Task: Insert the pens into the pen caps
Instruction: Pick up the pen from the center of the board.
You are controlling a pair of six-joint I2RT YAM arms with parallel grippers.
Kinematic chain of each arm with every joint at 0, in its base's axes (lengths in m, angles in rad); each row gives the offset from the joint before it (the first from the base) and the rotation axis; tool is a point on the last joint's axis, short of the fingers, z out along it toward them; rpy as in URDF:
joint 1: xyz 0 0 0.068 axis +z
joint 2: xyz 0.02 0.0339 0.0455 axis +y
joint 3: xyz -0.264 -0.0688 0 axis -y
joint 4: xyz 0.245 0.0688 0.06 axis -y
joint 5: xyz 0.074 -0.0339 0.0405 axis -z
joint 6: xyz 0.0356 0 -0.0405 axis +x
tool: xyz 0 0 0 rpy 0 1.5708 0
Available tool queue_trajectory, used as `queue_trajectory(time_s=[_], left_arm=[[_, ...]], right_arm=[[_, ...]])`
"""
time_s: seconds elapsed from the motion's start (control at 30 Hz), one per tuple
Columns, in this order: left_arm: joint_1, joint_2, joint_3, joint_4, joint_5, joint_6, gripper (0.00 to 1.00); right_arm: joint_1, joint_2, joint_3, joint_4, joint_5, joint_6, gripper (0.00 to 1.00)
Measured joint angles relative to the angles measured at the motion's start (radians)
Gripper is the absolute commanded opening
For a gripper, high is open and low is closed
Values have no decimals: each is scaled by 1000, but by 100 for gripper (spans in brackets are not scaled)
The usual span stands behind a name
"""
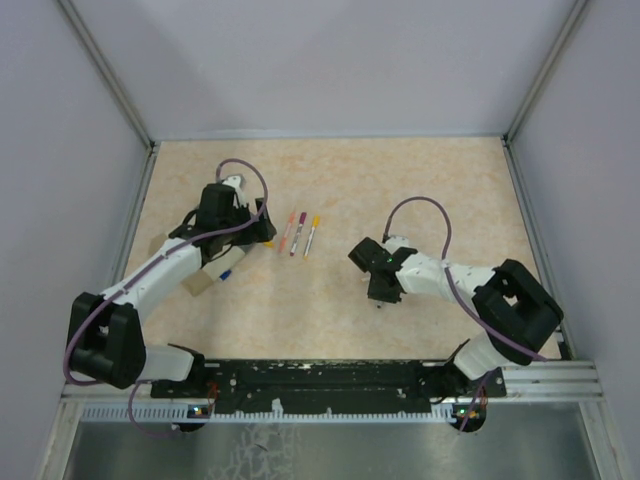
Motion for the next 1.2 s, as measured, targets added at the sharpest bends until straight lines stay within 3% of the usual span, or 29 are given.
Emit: queue_trajectory(time_s=[0.2, 0.47, 0.73, 1.03, 1.2], left_arm=[[0, 0, 0, 1, 16, 0, 98], [0, -34, -7, 55, 143, -27, 99], [-58, -158, -68, 264, 279, -172, 99], [-153, -178, -130, 458, 315, -293, 99], [-167, -161, -131, 496, 312, -328, 88]], right_arm=[[8, 5, 6, -8, 18, 3, 5], [9, -110, -5, -8, 18, -33, 1], [8, -326, -12, 306, -108, -178, 1], [-1, -261, 22, 700, -336, -199, 1], [-1, -182, 65, 830, -452, -195, 1]])
